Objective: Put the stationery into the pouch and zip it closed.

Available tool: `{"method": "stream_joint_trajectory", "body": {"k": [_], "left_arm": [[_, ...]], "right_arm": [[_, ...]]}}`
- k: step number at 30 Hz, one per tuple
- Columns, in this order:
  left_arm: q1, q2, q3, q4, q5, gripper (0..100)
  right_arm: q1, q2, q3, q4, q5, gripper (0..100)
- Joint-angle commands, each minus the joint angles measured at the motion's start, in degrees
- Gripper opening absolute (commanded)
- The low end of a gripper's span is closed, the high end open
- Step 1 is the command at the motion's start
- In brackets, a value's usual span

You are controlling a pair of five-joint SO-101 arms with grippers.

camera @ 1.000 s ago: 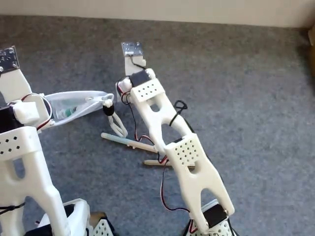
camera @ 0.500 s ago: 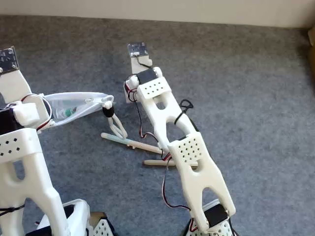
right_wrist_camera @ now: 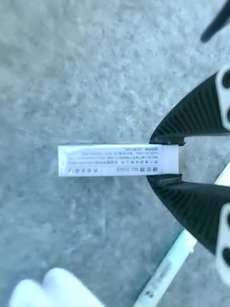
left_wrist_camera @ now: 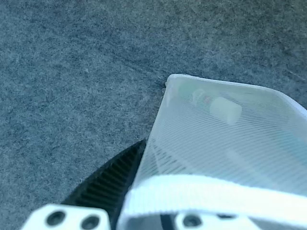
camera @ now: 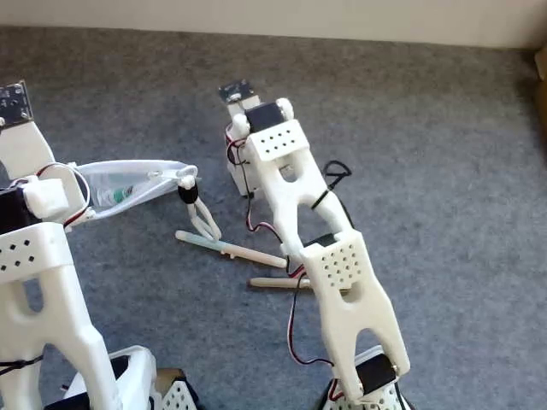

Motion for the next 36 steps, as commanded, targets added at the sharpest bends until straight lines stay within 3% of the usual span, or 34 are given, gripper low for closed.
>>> {"method": "stream_joint_trajectory", "body": {"k": [1,5,14,25,31,36], "left_arm": [[0.5,1.3,1.5,-1.1,0.4,1],[0.5,1.3,1.6,-1.1,0.4,1],[0.5,1.3,1.7,-1.1,0.4,1],[0.5,1.3,1.7,-1.1,0.4,1],[0.5,1.3,1.7,-1.1,0.4,1],[0.5,1.3,1.7,-1.1,0.4,1]], "right_arm": [[-0.1,-5.3,-0.2,1.5,2.6,6.2],[-0.7,-5.4,-0.2,1.5,2.6,14.6],[-1.5,-4.5,-0.1,-6.6,-2.6,14.6],[-3.3,6.3,-2.6,-9.5,-2.5,14.5],[-3.2,6.3,-3.1,-9.4,0.2,1.0],[-3.3,4.9,-5.1,-3.3,3.8,0.5]]}}
